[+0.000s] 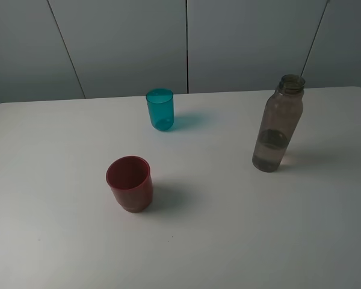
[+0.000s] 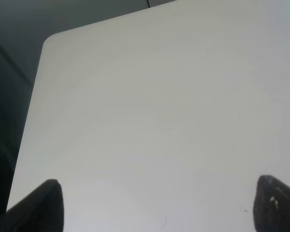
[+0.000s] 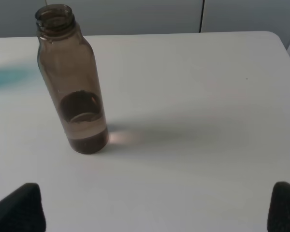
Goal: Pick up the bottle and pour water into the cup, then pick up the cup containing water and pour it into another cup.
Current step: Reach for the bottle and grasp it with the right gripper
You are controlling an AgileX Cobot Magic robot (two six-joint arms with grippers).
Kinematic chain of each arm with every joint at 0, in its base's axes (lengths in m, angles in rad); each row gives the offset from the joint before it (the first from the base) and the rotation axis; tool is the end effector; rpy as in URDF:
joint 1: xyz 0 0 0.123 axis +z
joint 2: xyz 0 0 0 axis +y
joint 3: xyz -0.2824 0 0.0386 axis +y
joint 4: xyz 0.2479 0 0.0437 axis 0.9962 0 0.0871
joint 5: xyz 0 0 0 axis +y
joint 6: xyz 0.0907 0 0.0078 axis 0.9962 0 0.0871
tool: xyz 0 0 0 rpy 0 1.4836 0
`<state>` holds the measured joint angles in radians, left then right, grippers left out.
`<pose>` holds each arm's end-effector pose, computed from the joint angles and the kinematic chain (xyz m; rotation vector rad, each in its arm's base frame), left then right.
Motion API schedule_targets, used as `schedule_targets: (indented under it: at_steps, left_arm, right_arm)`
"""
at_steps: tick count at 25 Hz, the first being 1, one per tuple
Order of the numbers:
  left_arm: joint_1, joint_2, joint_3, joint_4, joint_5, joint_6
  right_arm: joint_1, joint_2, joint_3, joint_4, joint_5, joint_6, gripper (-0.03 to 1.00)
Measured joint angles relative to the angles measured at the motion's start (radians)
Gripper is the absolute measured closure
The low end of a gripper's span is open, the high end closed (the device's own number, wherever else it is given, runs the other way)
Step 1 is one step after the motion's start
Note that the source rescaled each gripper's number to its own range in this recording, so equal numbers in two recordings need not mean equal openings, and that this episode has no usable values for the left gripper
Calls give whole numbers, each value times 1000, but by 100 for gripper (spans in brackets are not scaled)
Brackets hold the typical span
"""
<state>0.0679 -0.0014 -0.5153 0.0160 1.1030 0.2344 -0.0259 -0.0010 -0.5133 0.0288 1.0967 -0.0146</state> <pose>-0.0087 0.0007 0.2780 0.1713 2.0691 0.2047 -0.0080 0.0025 0.2780 0.0095 2.0656 0.0096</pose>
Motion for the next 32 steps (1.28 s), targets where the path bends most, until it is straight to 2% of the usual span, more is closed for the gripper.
schedule_targets:
  at_steps: [32]
  left_arm:
    - [0,0,0,0,0,-4]
  right_arm:
    - [0,0,0,0,0,0,-3]
